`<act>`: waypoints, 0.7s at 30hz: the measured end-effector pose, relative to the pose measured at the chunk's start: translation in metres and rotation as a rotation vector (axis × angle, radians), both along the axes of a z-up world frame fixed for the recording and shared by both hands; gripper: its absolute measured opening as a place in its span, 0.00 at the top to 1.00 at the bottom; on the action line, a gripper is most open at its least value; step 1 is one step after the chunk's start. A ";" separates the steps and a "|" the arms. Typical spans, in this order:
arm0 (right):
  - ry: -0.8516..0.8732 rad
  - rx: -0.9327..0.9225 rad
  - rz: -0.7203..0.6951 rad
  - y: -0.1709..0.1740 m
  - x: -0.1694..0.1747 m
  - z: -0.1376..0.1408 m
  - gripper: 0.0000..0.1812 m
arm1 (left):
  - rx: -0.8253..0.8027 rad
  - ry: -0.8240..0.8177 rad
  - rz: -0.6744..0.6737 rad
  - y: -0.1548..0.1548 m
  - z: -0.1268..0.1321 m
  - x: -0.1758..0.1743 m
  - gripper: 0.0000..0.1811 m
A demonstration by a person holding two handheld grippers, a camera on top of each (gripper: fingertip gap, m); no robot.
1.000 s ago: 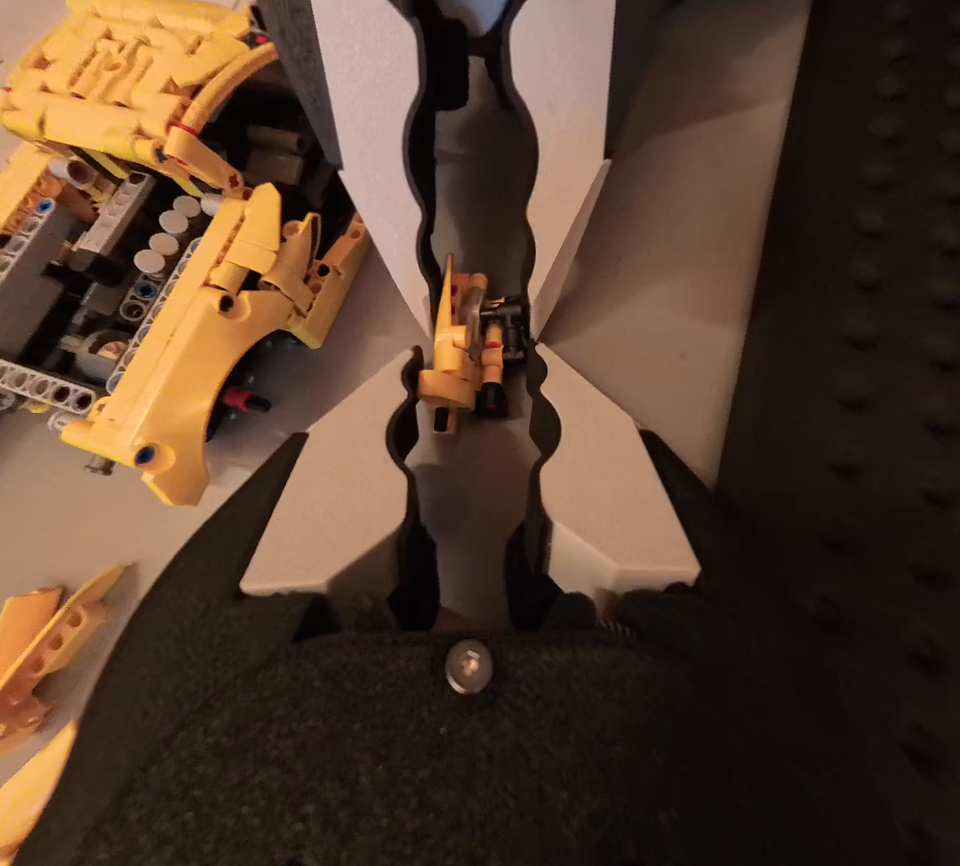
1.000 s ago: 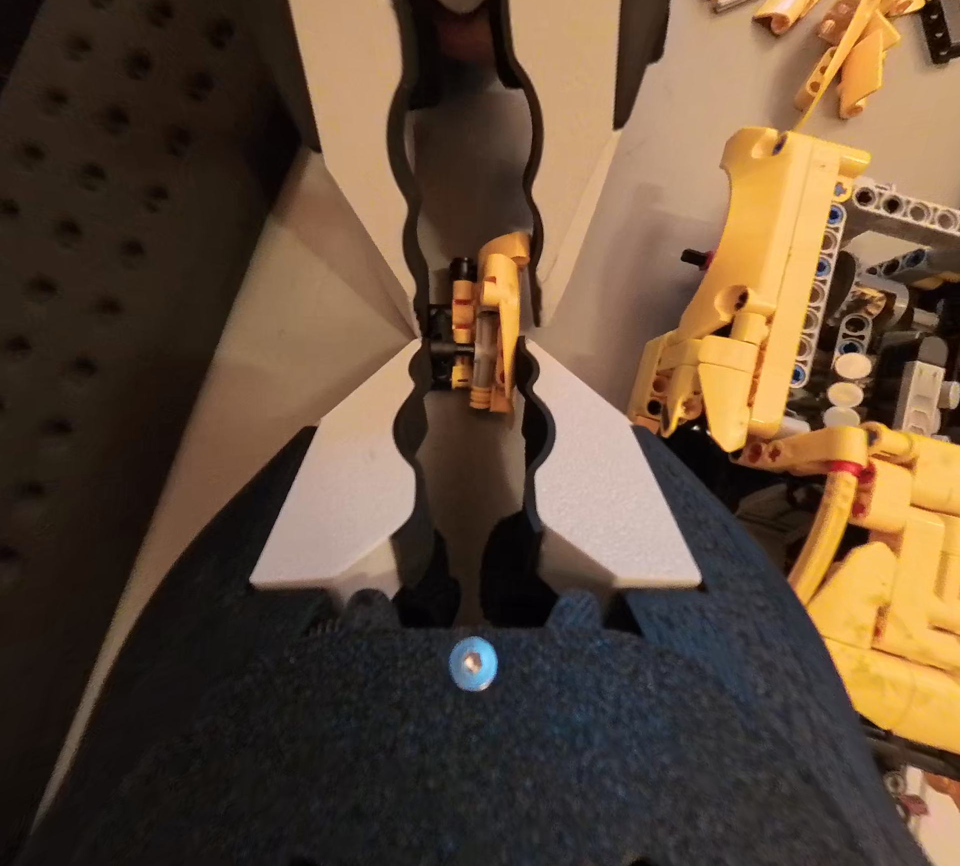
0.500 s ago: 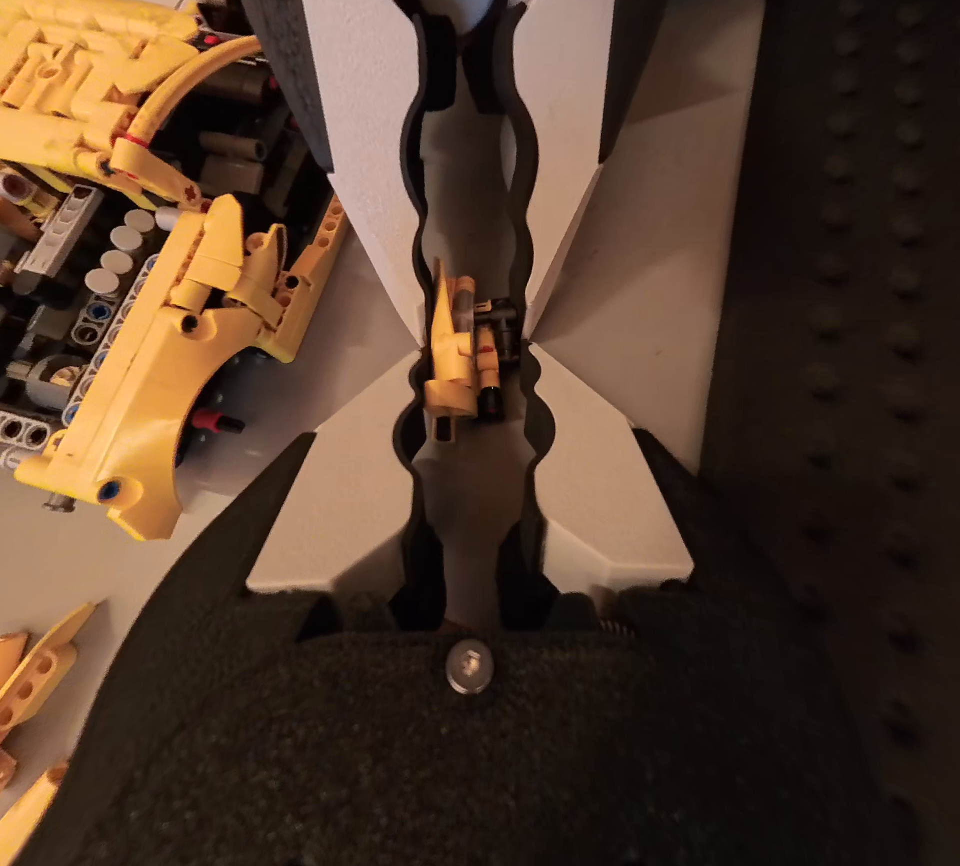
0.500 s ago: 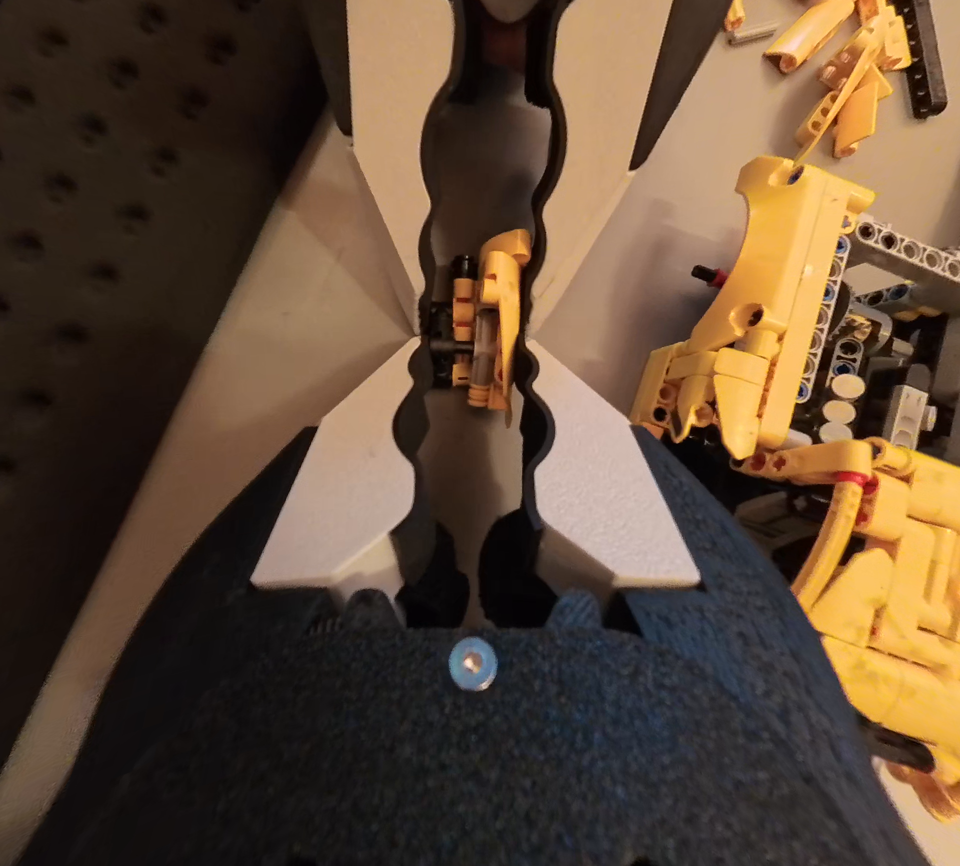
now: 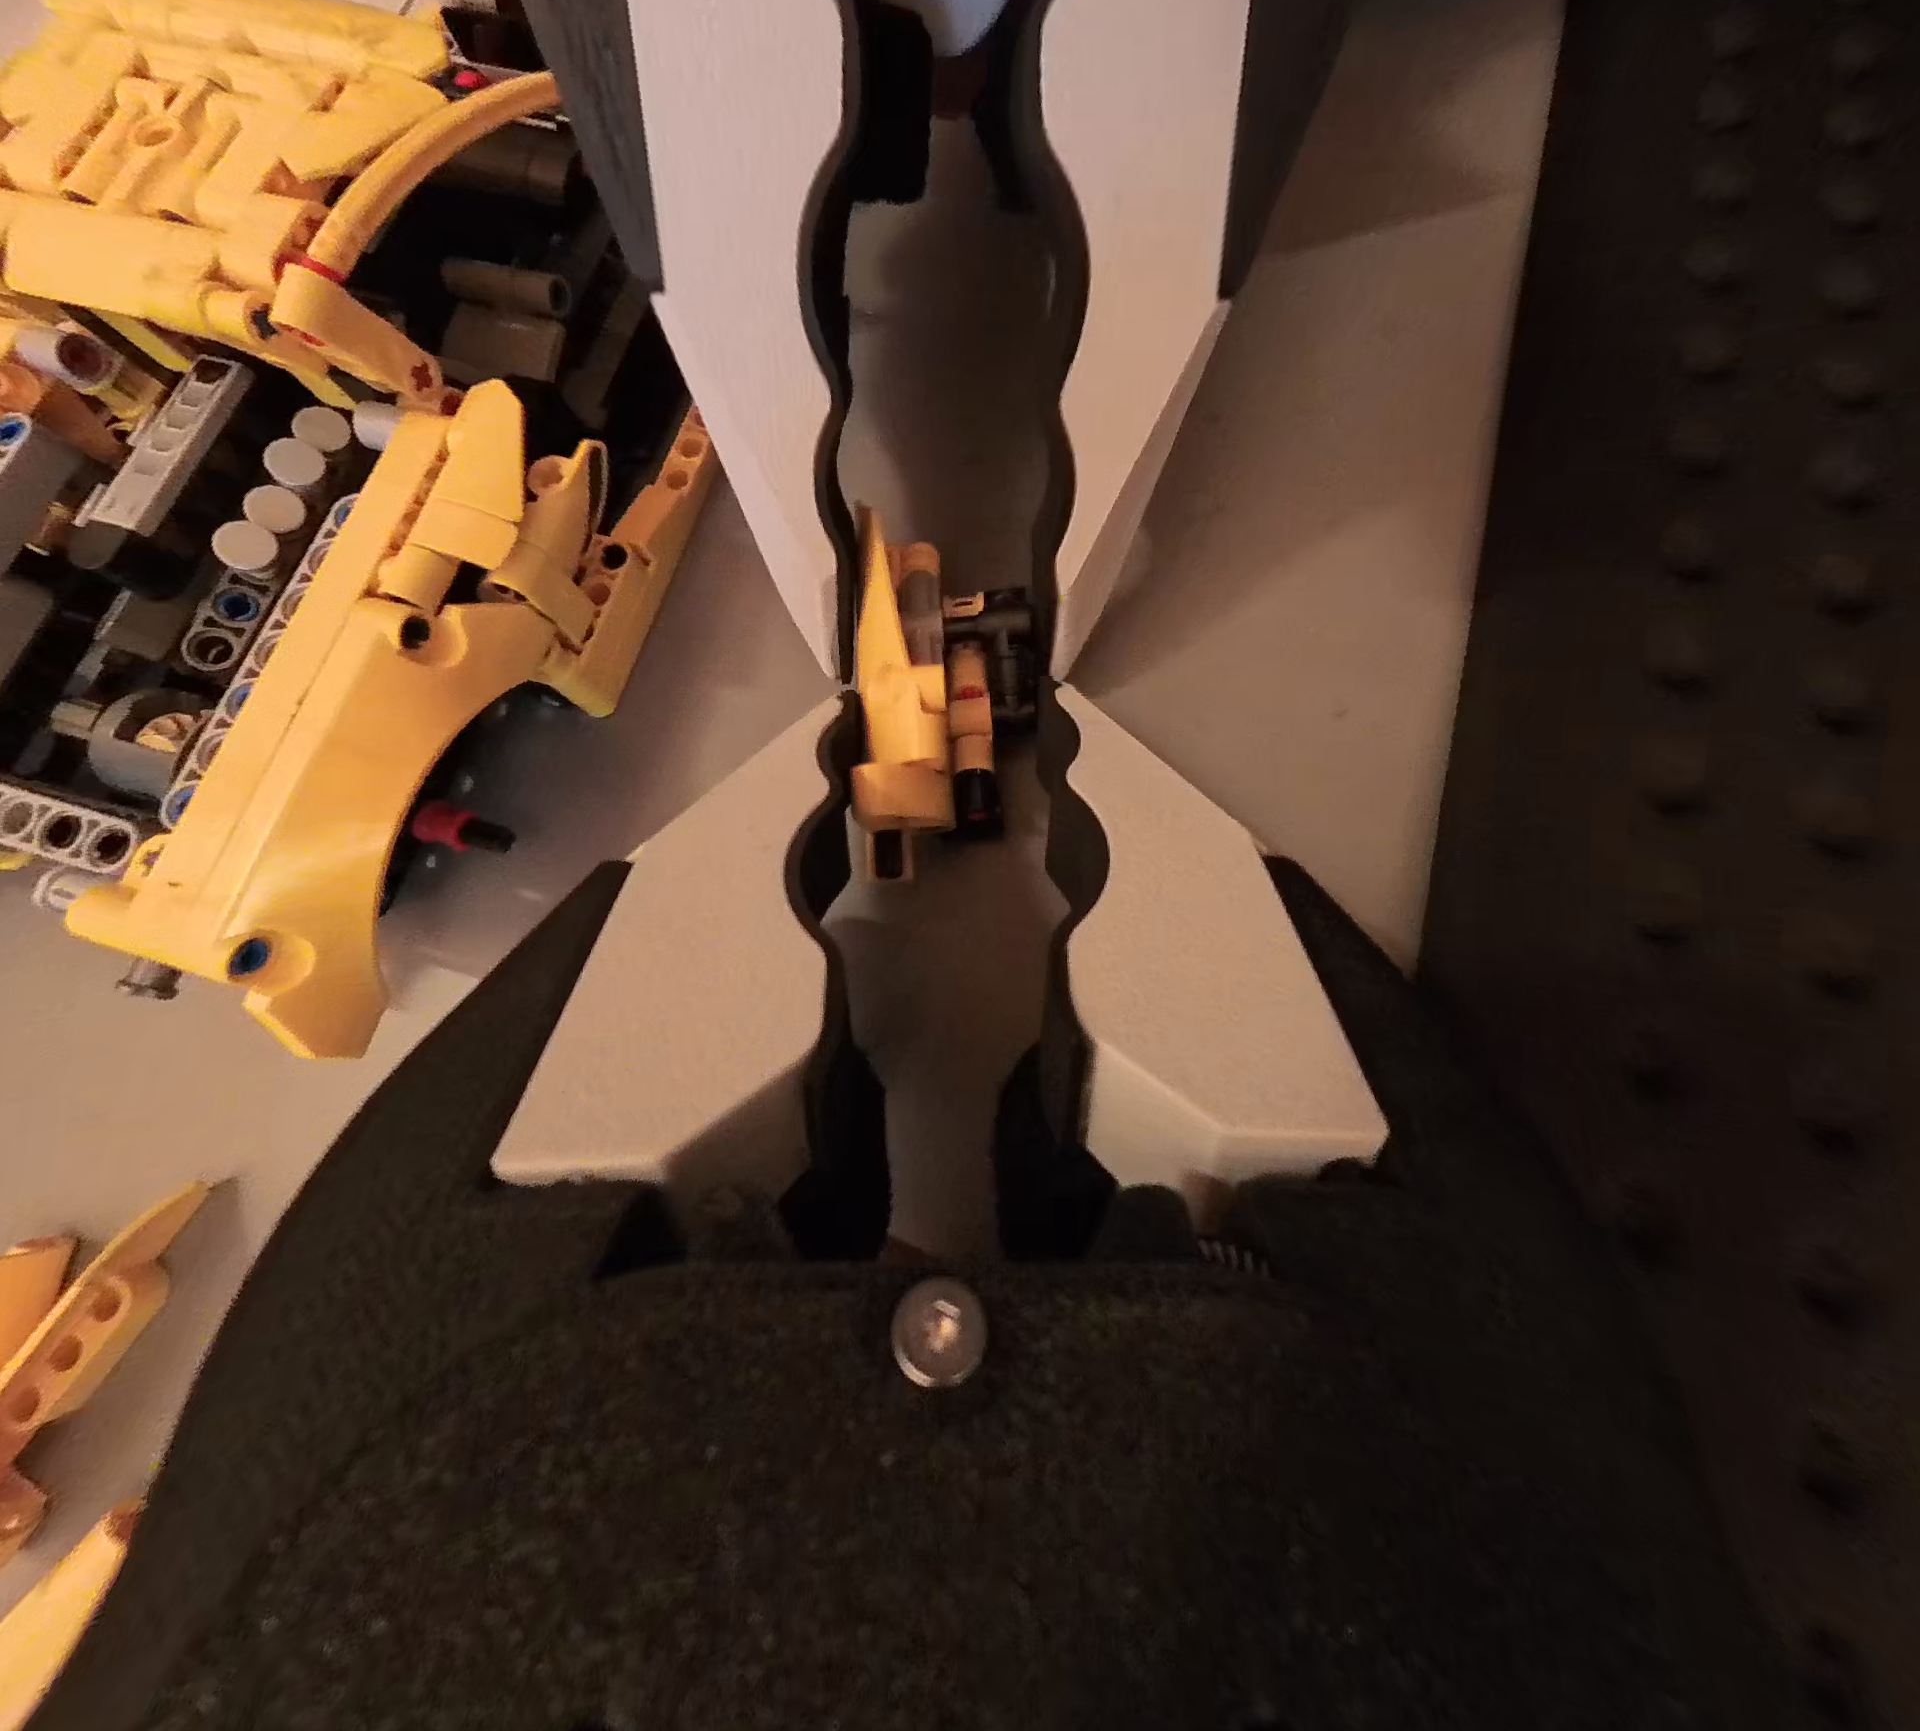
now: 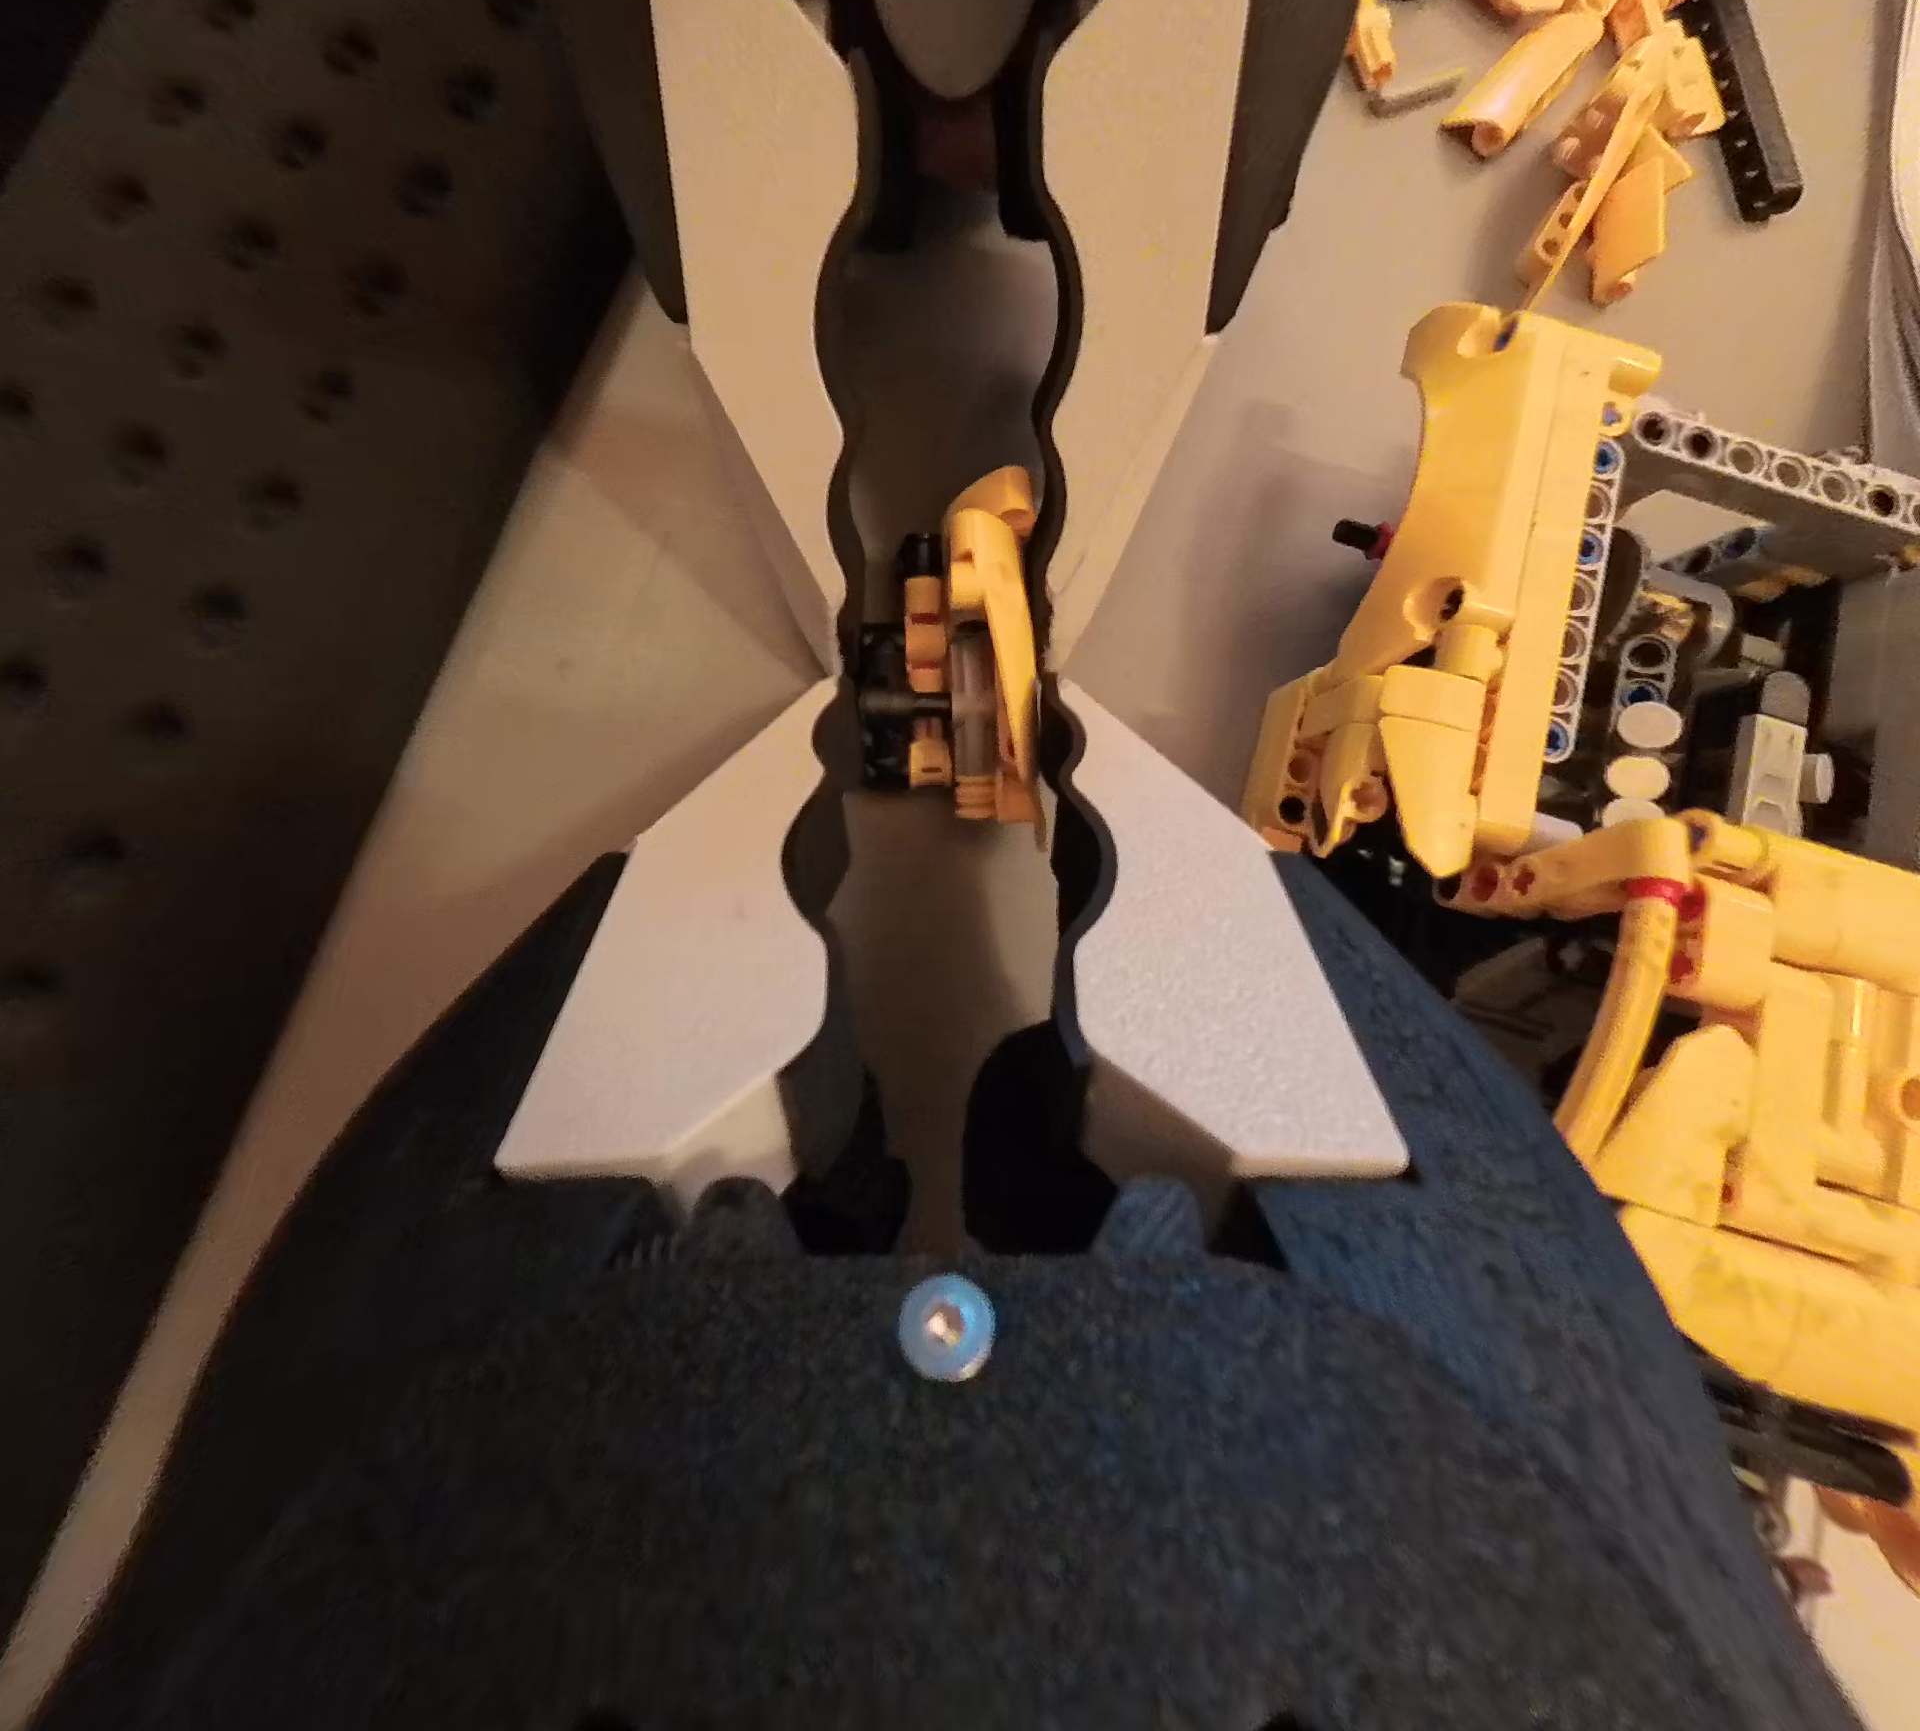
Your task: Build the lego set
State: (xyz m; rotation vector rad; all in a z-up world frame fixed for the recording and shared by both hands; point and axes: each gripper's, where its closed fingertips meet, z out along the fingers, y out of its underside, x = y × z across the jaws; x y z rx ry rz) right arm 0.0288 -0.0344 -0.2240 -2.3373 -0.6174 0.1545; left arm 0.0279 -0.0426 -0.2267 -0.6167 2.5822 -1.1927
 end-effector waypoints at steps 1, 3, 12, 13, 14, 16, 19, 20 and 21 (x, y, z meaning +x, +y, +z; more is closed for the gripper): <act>0.017 0.004 -0.003 0.000 0.000 0.001 0.82 | -0.002 0.004 0.000 0.000 0.000 0.000 0.82; 0.043 -0.008 -0.008 0.000 0.000 -0.001 0.82 | 0.003 0.007 0.003 0.000 -0.001 0.000 0.82; 0.120 -0.002 0.003 -0.002 0.001 -0.002 0.83 | -0.003 -0.035 0.029 0.002 0.003 0.004 0.78; 0.119 -0.002 0.003 -0.002 0.001 -0.002 0.83 | -0.013 -0.037 0.030 0.002 0.005 0.004 0.78; 0.118 -0.007 -0.001 -0.002 0.002 -0.002 0.83 | -0.025 -0.037 0.032 0.003 0.006 0.004 0.78; 0.103 -0.010 -0.014 -0.002 0.004 -0.002 0.83 | -0.053 -0.030 0.042 0.006 0.010 0.005 0.78; 0.081 0.001 -0.022 -0.001 0.006 0.000 0.83 | -0.091 -0.005 0.039 0.006 0.014 0.004 0.82; 0.072 0.006 -0.022 -0.001 0.007 0.000 0.82 | -0.093 -0.004 0.036 0.006 0.014 0.004 0.83; 0.067 0.009 -0.023 -0.001 0.007 0.000 0.82 | -0.091 -0.009 0.032 0.006 0.014 0.004 0.83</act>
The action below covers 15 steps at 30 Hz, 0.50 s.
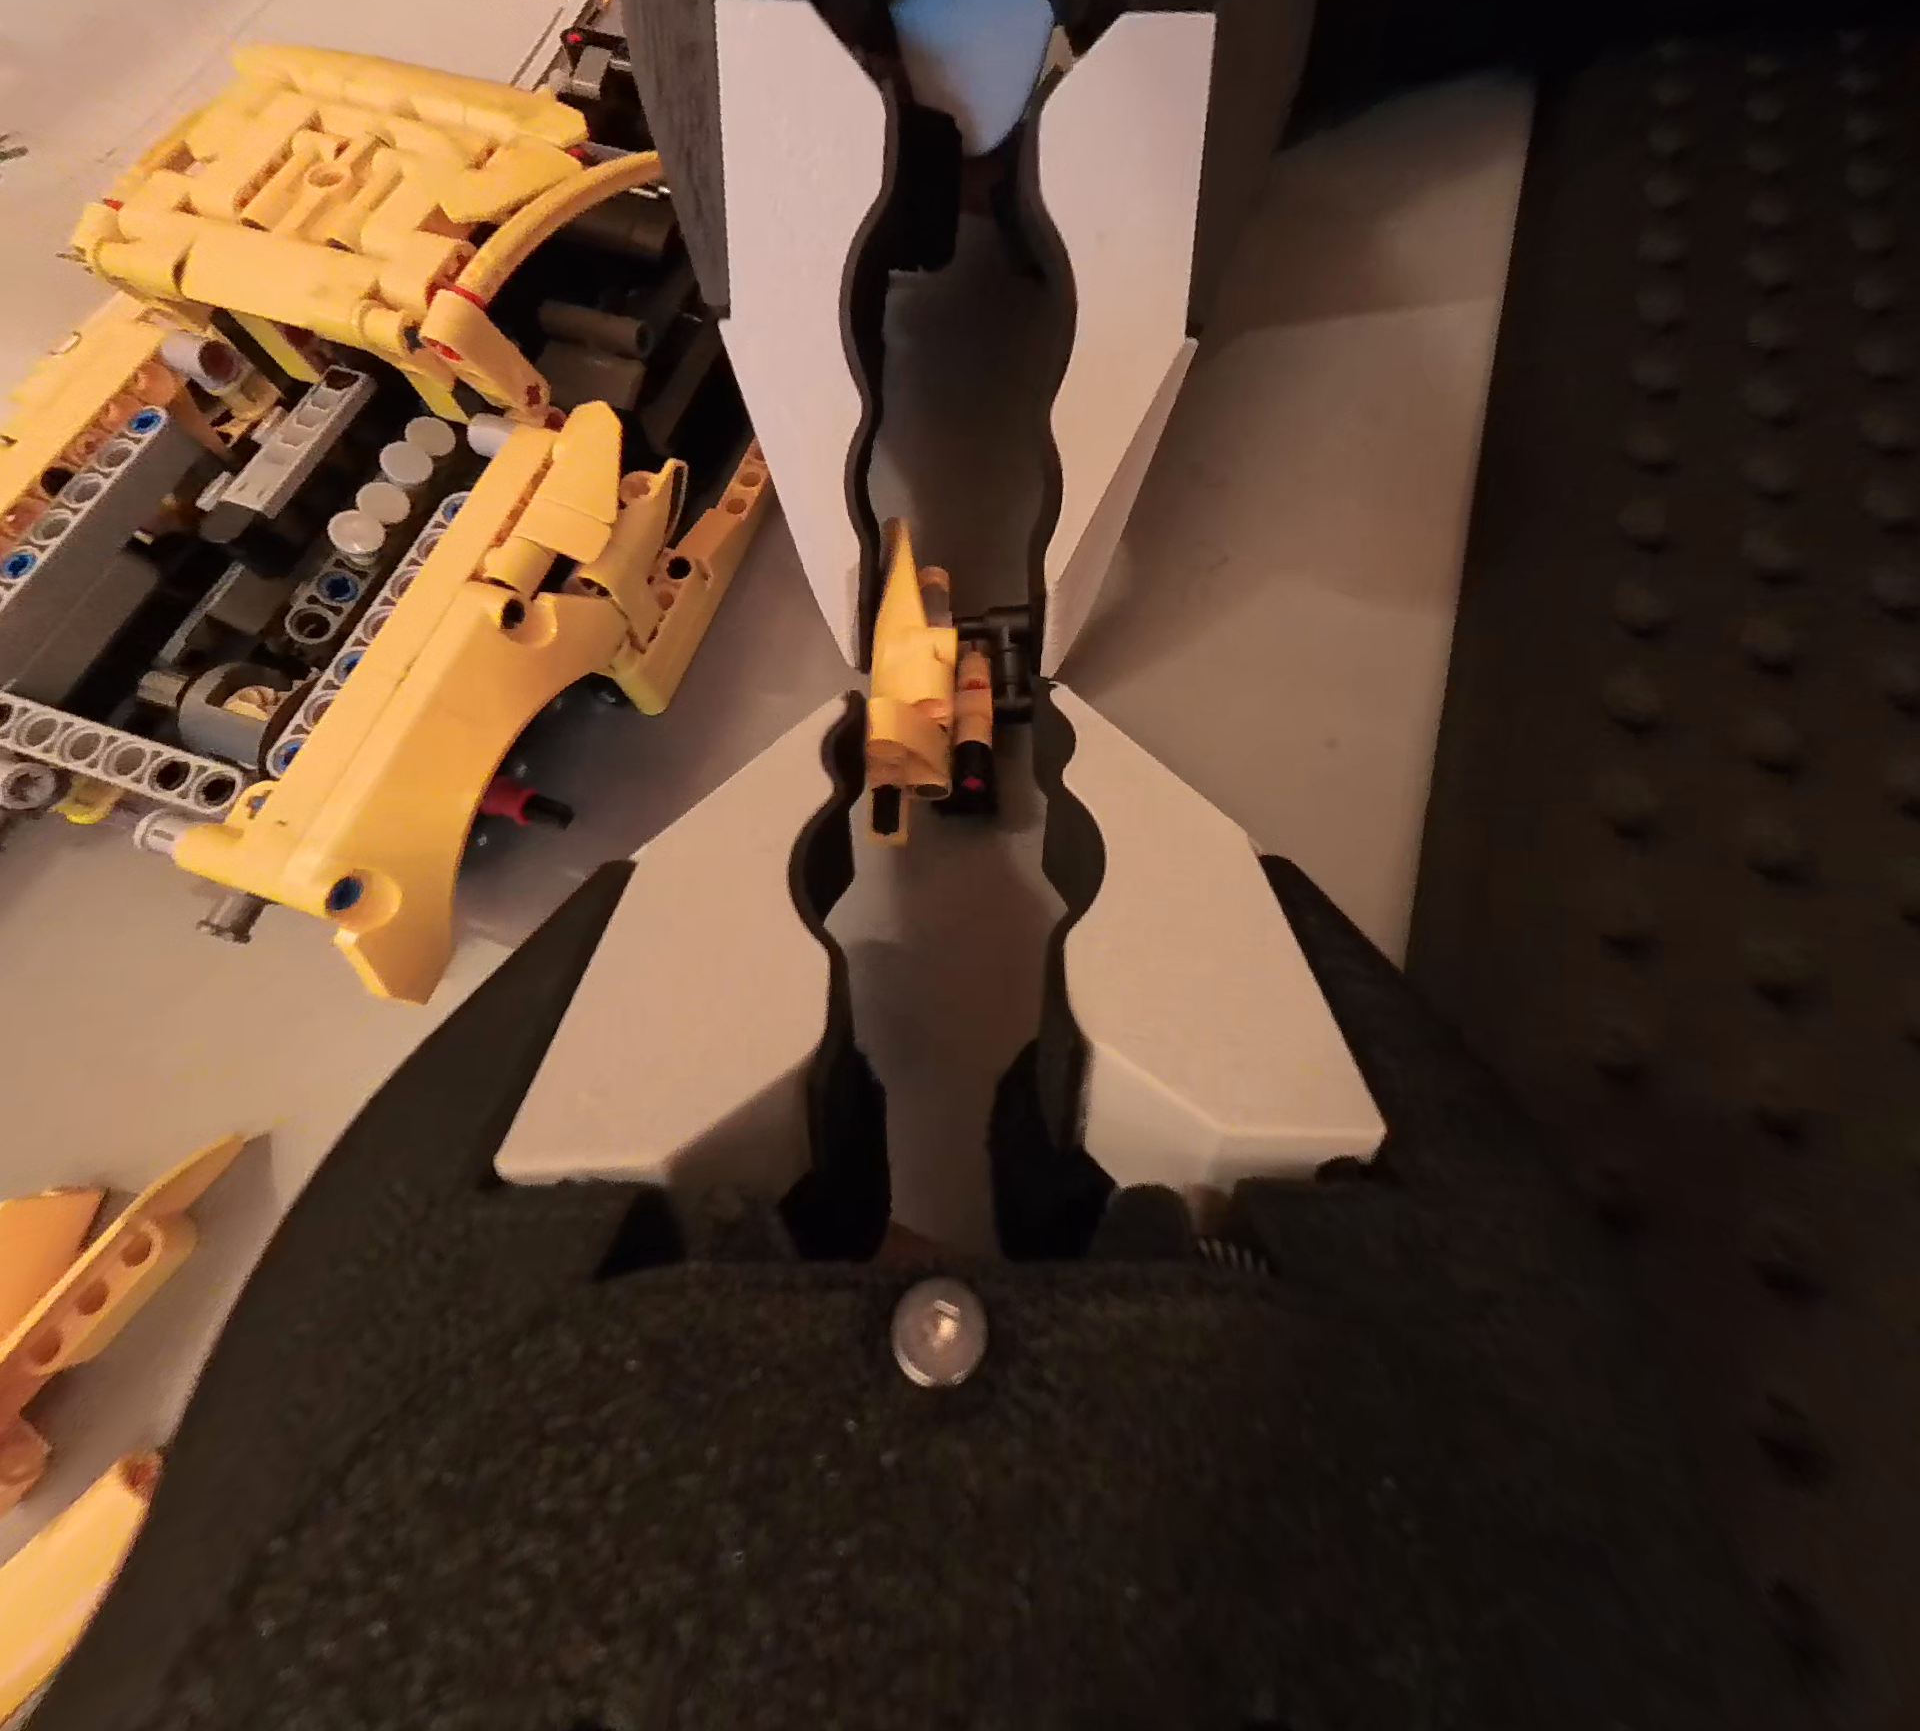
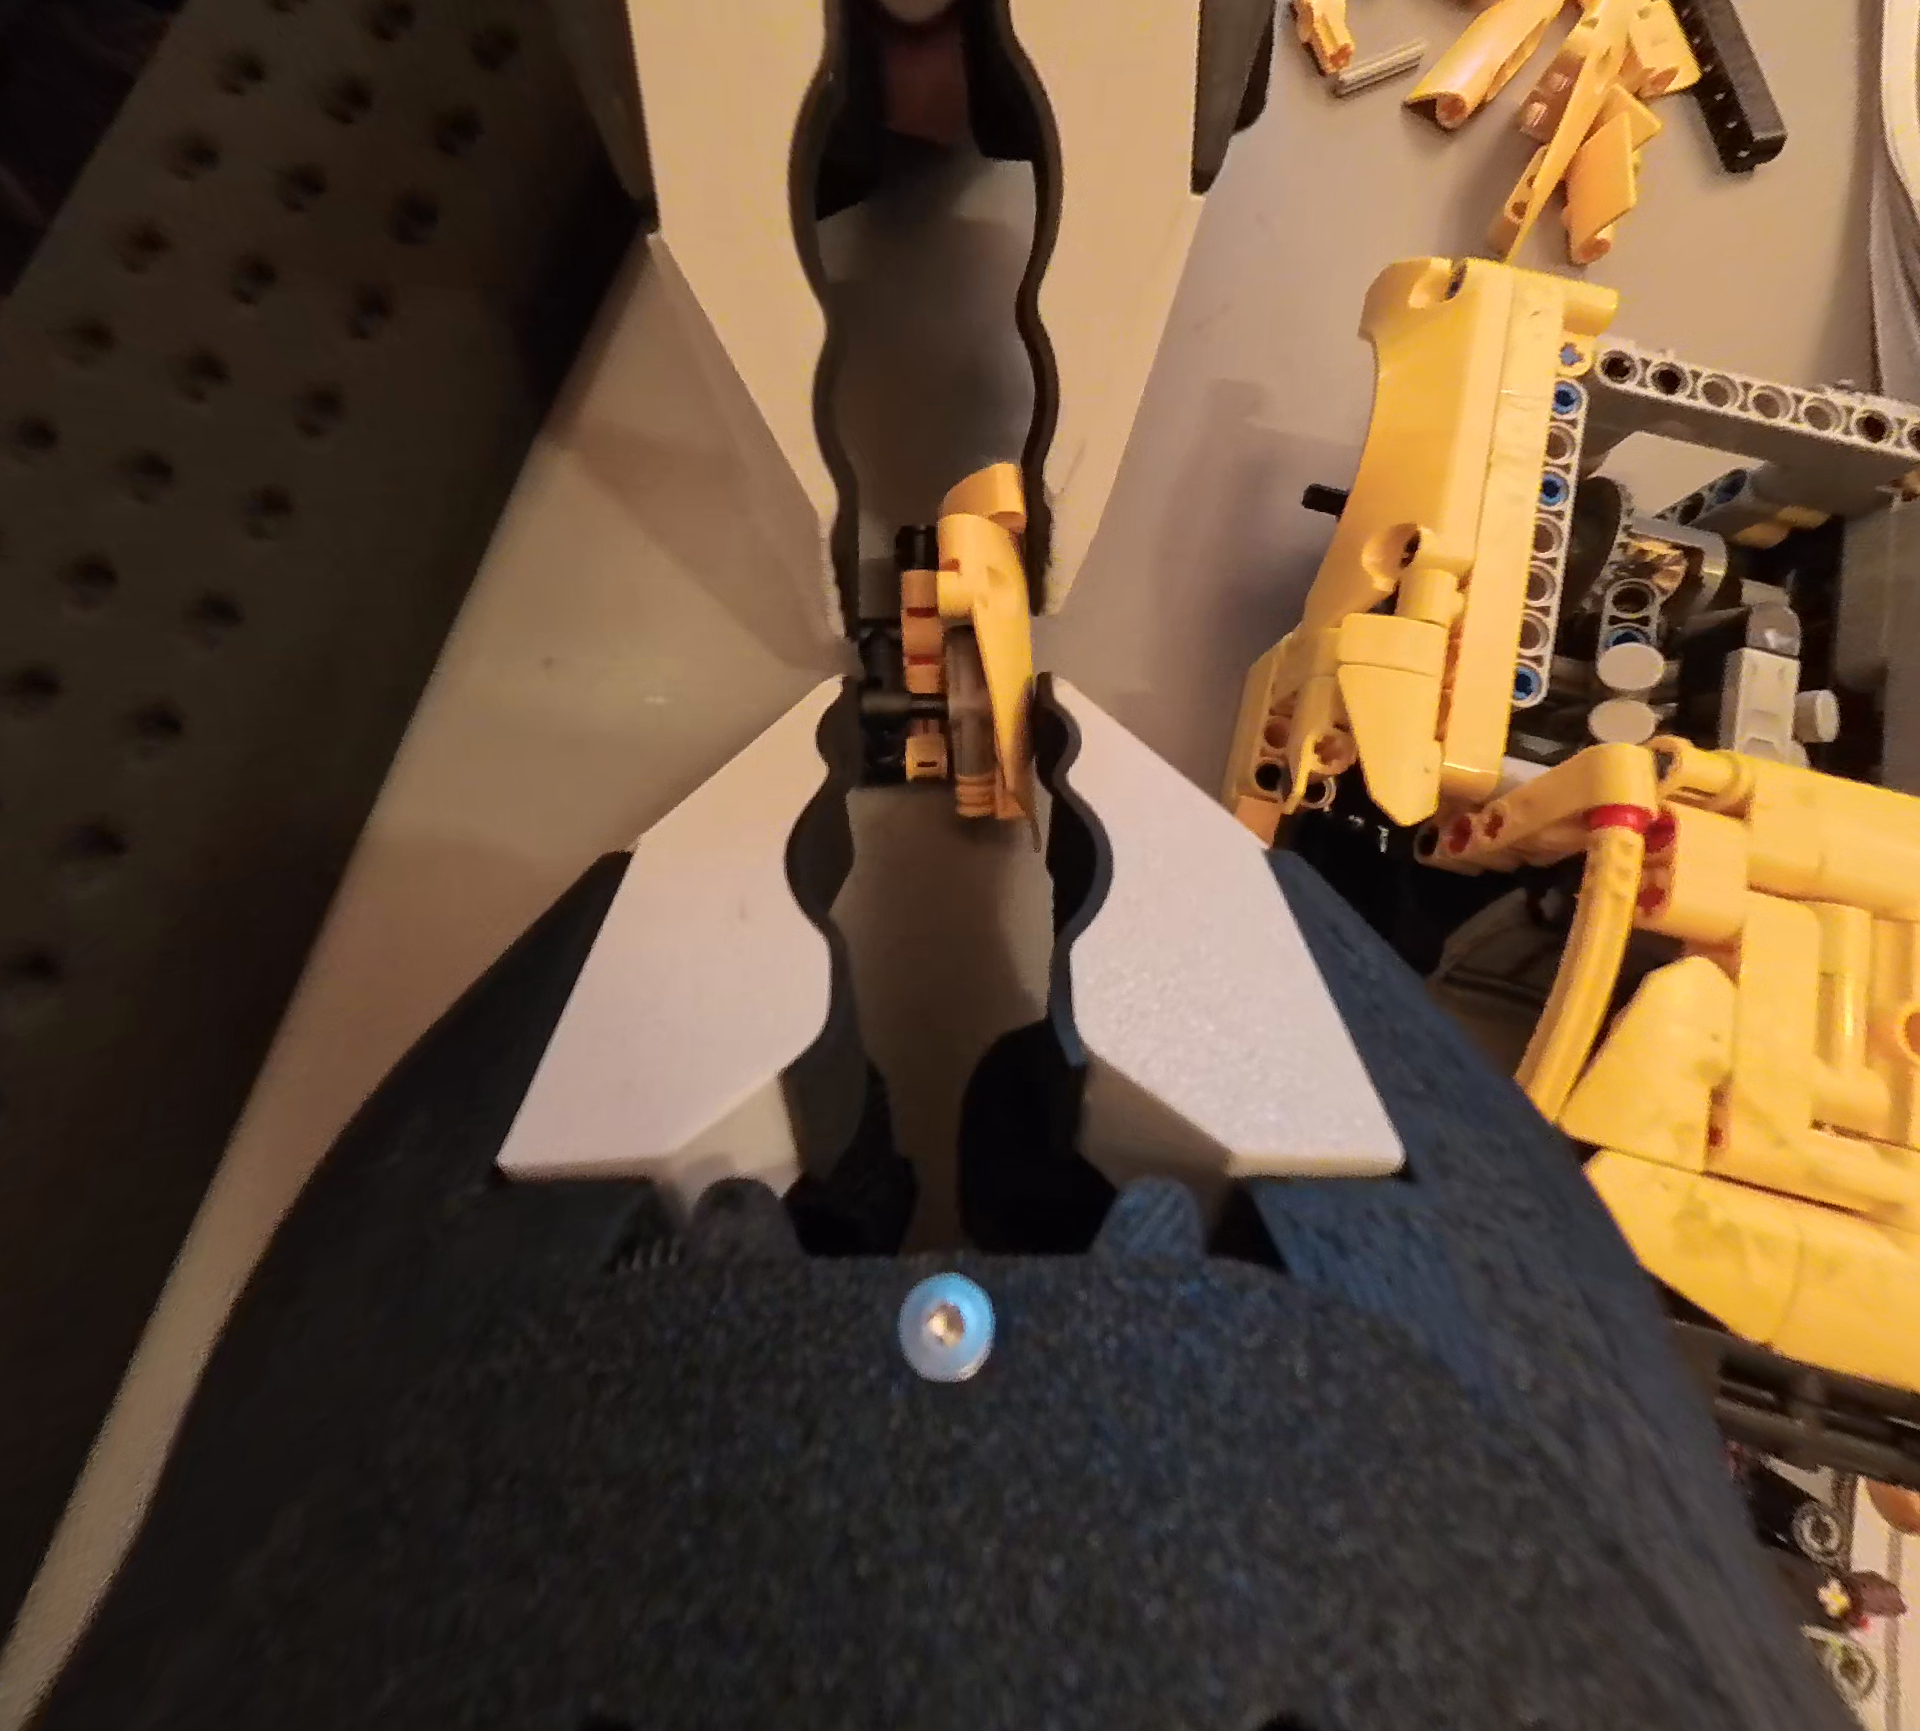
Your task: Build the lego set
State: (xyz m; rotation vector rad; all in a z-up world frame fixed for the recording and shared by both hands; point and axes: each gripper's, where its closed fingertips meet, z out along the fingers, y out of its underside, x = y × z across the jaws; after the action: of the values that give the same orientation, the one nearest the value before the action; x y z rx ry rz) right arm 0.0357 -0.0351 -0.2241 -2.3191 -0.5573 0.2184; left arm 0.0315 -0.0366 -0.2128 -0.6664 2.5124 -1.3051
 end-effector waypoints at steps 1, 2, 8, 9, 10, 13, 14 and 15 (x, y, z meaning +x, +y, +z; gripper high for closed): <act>-0.003 0.000 -0.003 0.000 0.000 0.000 0.82 | 0.004 -0.009 -0.003 0.000 0.000 0.000 0.83; -0.007 -0.002 -0.003 0.000 0.000 0.000 0.82 | 0.005 -0.015 -0.005 0.000 0.001 0.000 0.83; -0.026 -0.033 0.017 -0.002 -0.002 -0.004 0.83 | -0.109 0.056 0.013 0.009 0.011 0.001 0.90; -0.029 -0.034 0.021 -0.003 -0.002 -0.003 0.83 | -0.118 0.070 0.011 0.009 0.011 0.001 0.90; -0.031 -0.033 0.022 -0.003 -0.002 -0.004 0.83 | -0.096 0.062 0.010 0.009 0.008 0.001 0.90; -0.046 -0.023 0.031 -0.003 -0.002 -0.003 0.83 | -0.006 0.004 0.005 0.007 0.000 0.003 0.90; -0.053 -0.021 0.033 -0.002 -0.002 -0.003 0.83 | 0.012 -0.003 0.002 0.007 -0.002 0.003 0.89; -0.050 -0.021 0.032 -0.002 -0.003 -0.003 0.83 | 0.018 -0.009 -0.003 0.006 -0.002 0.003 0.90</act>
State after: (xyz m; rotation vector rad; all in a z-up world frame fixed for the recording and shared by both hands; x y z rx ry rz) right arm 0.0328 -0.0374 -0.2273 -2.3431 -0.6208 0.1824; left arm 0.0341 -0.0305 -0.2151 -0.6519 2.5163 -1.2824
